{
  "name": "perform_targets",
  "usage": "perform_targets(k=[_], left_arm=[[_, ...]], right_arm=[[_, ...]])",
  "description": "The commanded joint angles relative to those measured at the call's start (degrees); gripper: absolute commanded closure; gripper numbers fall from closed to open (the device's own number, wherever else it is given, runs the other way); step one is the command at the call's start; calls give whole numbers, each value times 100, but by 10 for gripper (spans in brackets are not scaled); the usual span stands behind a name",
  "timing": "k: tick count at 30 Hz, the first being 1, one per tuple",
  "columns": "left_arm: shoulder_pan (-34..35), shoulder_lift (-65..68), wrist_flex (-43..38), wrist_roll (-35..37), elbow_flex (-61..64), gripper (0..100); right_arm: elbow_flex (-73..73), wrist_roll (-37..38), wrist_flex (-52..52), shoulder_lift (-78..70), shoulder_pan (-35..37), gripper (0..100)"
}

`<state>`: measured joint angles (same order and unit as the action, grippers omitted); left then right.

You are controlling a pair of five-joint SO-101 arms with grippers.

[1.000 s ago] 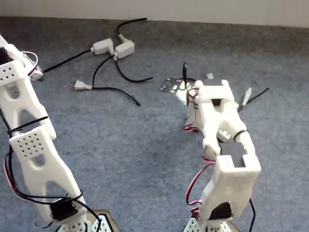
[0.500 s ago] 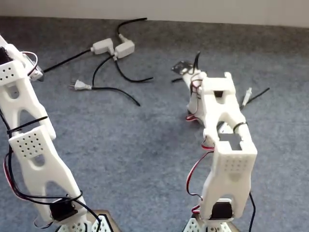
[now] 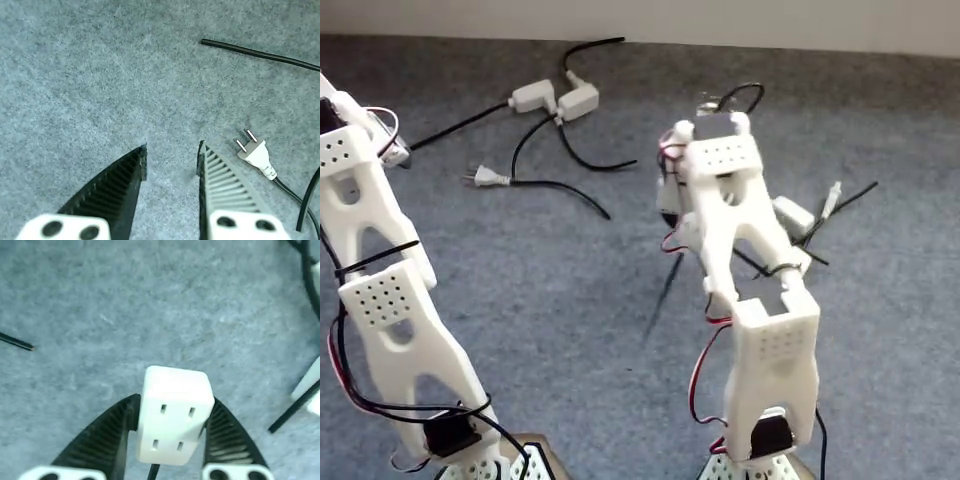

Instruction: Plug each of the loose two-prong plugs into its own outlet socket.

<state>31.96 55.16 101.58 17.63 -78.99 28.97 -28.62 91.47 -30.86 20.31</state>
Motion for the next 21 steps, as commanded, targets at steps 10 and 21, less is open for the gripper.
perform_targets(k=[10, 21], left_arm=[[31, -356, 44, 0, 22, 819], [66, -391, 44, -264, 848, 818]], right_arm=[[119, -3402, -1068, -66, 1780, 875], [778, -3569, -743, -1719, 1640, 666]])
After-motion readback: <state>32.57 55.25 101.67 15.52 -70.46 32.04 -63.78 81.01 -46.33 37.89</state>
